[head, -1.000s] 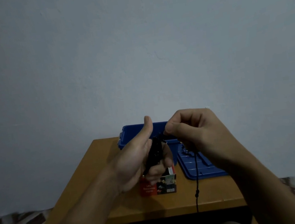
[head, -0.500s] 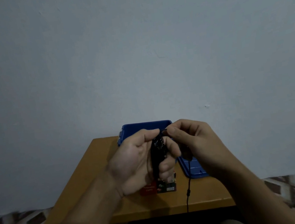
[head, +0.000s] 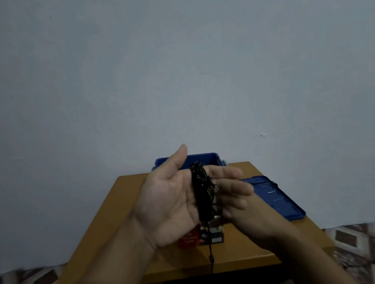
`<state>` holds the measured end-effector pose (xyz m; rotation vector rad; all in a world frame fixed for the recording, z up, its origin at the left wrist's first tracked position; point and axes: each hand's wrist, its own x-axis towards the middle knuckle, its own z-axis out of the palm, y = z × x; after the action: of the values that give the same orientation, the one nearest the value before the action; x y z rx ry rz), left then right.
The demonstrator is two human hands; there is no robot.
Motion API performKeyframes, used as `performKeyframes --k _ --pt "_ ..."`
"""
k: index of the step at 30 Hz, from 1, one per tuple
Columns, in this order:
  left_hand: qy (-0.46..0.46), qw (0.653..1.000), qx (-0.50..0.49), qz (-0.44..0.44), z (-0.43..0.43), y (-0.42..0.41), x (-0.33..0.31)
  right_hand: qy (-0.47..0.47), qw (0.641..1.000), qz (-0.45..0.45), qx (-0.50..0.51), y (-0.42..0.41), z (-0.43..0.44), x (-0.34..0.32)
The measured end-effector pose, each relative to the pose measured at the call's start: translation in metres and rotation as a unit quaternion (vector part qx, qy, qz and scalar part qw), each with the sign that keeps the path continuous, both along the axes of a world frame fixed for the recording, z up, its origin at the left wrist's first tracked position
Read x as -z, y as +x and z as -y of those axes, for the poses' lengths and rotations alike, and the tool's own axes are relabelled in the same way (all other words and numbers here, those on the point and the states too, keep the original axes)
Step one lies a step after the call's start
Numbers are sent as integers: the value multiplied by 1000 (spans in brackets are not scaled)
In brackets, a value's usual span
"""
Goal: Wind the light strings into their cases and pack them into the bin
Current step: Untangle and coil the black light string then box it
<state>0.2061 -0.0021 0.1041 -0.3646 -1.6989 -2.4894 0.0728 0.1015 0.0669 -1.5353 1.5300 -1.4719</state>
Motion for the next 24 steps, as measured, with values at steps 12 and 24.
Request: performKeyframes --k 12,24 --pt "92 981 -164 -41 -3 -1 -15 98 991 28 -82 -2 2 8" --pt "158 951 -260 -61 -2 -2 -16 115 992 14 -48 -11 -10 -3"
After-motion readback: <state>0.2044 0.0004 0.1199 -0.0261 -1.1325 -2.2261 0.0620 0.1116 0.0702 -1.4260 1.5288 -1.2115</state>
